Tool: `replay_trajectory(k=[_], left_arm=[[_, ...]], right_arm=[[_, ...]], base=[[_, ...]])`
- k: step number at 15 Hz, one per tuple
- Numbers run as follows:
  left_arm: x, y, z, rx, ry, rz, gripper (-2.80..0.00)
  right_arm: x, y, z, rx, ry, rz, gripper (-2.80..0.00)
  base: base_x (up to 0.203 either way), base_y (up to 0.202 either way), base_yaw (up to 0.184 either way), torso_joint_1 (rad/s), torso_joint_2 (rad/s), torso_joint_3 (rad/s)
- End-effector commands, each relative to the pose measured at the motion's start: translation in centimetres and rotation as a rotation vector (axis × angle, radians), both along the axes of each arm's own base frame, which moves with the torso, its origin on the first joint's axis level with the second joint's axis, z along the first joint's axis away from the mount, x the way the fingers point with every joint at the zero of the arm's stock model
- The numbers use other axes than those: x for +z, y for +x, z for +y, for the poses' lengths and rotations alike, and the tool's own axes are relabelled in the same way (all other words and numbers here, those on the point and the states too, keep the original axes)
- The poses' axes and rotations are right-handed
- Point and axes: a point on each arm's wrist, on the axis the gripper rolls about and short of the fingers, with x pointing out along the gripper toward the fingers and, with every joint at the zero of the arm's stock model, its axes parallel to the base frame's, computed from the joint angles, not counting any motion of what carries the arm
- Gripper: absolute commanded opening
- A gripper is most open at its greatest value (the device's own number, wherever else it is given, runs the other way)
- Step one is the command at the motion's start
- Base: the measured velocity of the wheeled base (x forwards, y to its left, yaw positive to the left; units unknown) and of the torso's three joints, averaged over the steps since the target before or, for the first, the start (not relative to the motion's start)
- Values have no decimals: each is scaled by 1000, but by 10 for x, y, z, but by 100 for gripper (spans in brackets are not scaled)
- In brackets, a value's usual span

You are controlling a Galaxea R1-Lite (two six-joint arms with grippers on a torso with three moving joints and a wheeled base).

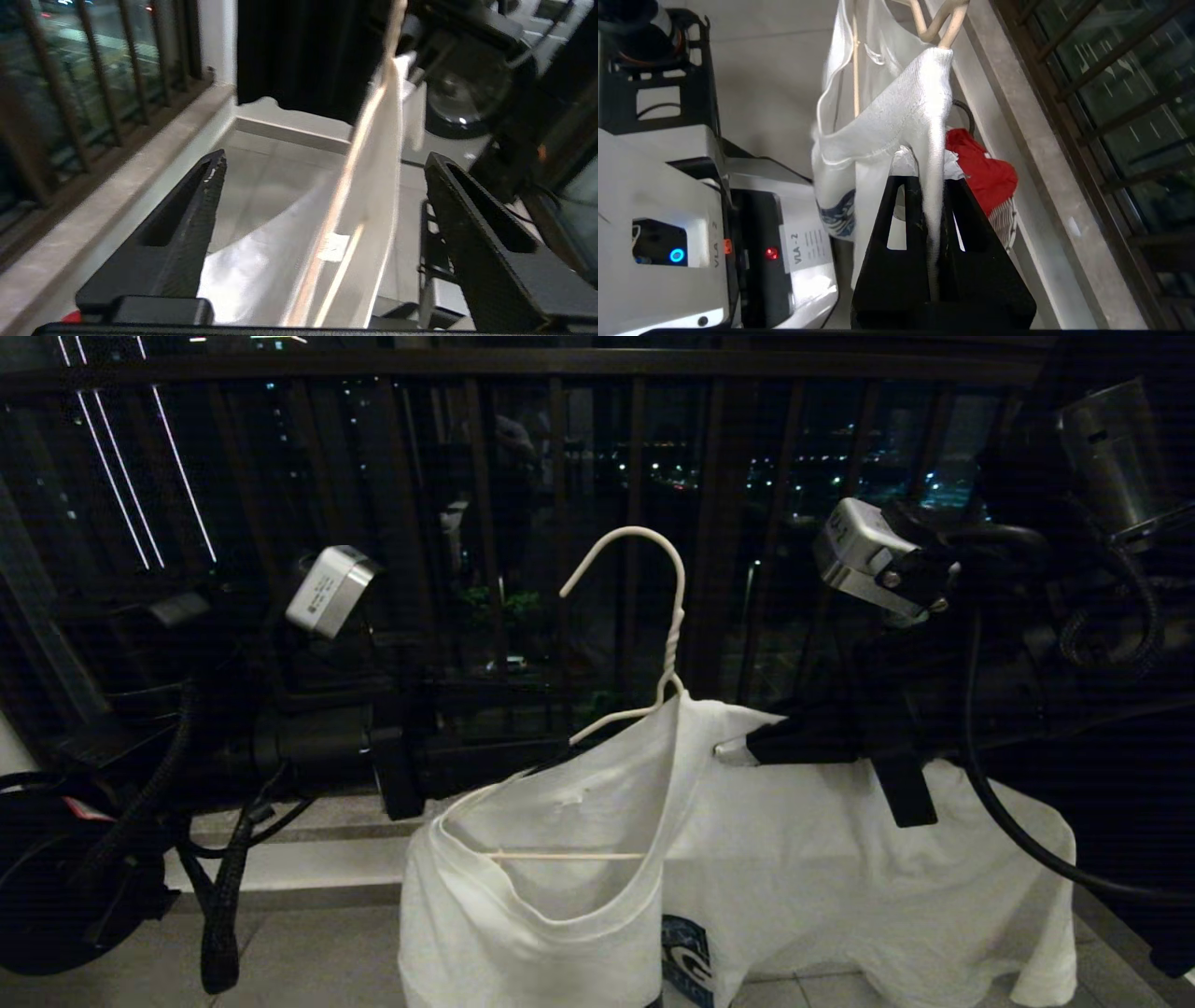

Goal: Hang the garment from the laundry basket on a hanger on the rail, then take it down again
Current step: Hang the clothes rack on the clothesline

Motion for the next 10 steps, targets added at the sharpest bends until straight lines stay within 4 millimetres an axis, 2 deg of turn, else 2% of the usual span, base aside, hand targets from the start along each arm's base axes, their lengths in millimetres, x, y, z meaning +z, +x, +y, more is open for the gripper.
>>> replay_trajectory(k=[1, 3, 4, 10], left_arm=[[12, 1, 11, 33, -21, -28, 0], [25, 2, 20, 64, -49, -24, 0], [30, 3, 25, 81, -62, -21, -280], [52, 1, 30, 194, -84, 1, -280]], right_arm=[[-1, 6, -5, -17, 10, -3, -280], [0, 14, -12, -49, 37, -14, -280], [2, 17, -15, -67, 61, -8, -280], [9, 23, -16, -147, 171, -55, -280]], base=[[0, 0, 0, 0, 0, 0], [0, 0, 0, 0, 0, 0], [0, 0, 0, 0, 0, 0], [0, 0, 0, 0, 0, 0]])
